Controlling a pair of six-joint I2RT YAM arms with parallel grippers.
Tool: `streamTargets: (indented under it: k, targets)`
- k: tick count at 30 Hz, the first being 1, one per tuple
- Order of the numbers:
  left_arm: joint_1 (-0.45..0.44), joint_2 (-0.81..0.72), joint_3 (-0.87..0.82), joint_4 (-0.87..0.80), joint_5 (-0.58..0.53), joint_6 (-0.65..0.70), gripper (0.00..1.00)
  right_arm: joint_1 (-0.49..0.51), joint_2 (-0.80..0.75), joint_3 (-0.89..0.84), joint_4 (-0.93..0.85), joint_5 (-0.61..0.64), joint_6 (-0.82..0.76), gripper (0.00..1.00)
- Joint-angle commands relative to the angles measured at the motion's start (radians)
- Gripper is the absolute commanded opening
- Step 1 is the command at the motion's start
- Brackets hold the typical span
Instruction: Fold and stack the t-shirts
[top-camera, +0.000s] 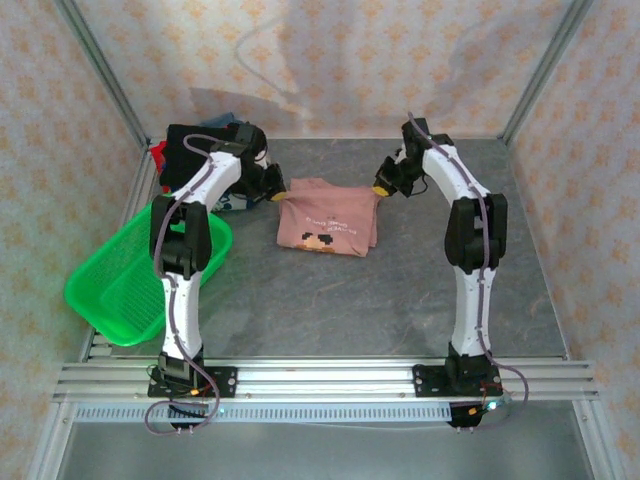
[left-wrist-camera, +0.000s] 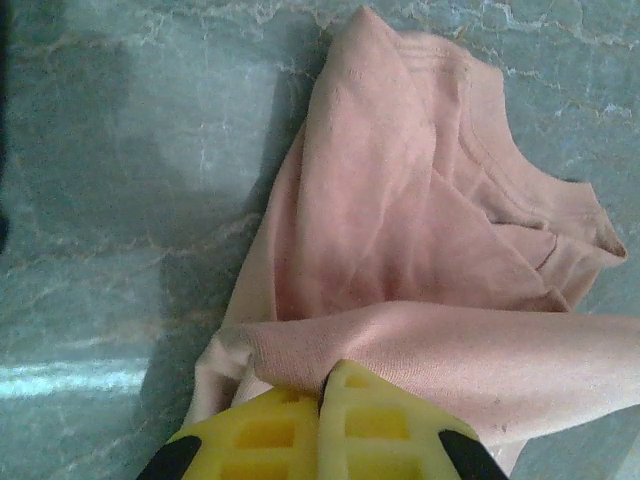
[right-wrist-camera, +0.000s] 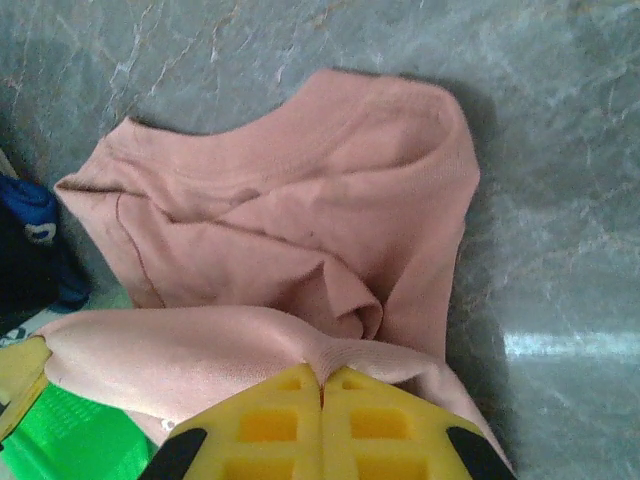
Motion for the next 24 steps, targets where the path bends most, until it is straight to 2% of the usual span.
streamTargets:
  k: [1,3,5,7,8,12,16,19,24]
  targets:
    - [0.02,0.046,0.081,-0.034,-0.007,0.004,0.0,-0.026,0.049,0.062,-0.047,0.044,-0.016,0.0]
    - [0.019,0.081,0.123,-0.034,0.005,-0.015,0.16,-0.029,0.075,0.085,-0.047,0.048,-0.013,0.02]
    - [0.02,0.107,0.171,-0.025,0.026,-0.045,0.42,-0.037,0.101,0.126,-0.056,0.057,-0.003,0.1]
    - [0.019,0.12,0.23,-0.02,0.047,-0.081,0.52,-0.054,0.102,0.154,-0.043,0.049,0.032,0.18]
    - [0.02,0.12,0.268,-0.024,0.054,-0.095,0.57,-0.062,0.088,0.155,-0.012,0.042,0.059,0.3]
    - [0.022,0.077,0.42,-0.078,0.038,-0.108,0.65,-0.068,-0.018,0.115,0.084,0.06,0.089,0.47]
    - [0.022,-0.051,0.43,-0.075,0.023,-0.083,0.7,-0.068,-0.171,-0.018,0.122,0.088,0.06,0.57]
    - [0.022,-0.161,0.352,-0.095,0.007,-0.03,0.71,-0.068,-0.329,-0.223,0.232,0.07,0.083,0.65]
    - [0.02,-0.384,0.06,-0.045,-0.01,0.033,0.71,-0.052,-0.576,-0.538,0.368,0.042,0.106,0.75]
